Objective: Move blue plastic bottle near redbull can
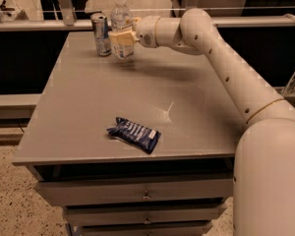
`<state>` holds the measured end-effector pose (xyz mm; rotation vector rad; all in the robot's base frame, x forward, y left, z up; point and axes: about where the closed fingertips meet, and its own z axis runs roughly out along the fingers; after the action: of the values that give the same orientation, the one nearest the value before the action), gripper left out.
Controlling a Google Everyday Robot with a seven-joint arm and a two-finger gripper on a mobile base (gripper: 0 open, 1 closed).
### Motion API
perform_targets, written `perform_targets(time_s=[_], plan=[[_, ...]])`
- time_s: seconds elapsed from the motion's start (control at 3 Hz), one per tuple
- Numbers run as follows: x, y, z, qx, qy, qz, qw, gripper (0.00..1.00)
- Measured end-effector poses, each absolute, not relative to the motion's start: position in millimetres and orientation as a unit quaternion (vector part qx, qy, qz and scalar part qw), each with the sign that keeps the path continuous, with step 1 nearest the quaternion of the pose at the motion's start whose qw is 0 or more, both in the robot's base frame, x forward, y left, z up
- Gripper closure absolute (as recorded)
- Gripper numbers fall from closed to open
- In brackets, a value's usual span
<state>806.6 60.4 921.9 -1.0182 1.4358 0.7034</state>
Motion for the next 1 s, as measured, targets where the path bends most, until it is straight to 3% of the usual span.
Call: perform_targets(time_s=[0.33, 0.67, 1.0], plan=[[820.1, 68.3, 917.0, -0.432, 0.619, 0.306, 0.58, 1.0], [829.3, 70.1, 911.7, -0.422, 0.632, 0.31, 0.572, 0.82], [834.2, 70.6, 904.7, -0.413, 0.644, 0.314, 0.562, 0.58]])
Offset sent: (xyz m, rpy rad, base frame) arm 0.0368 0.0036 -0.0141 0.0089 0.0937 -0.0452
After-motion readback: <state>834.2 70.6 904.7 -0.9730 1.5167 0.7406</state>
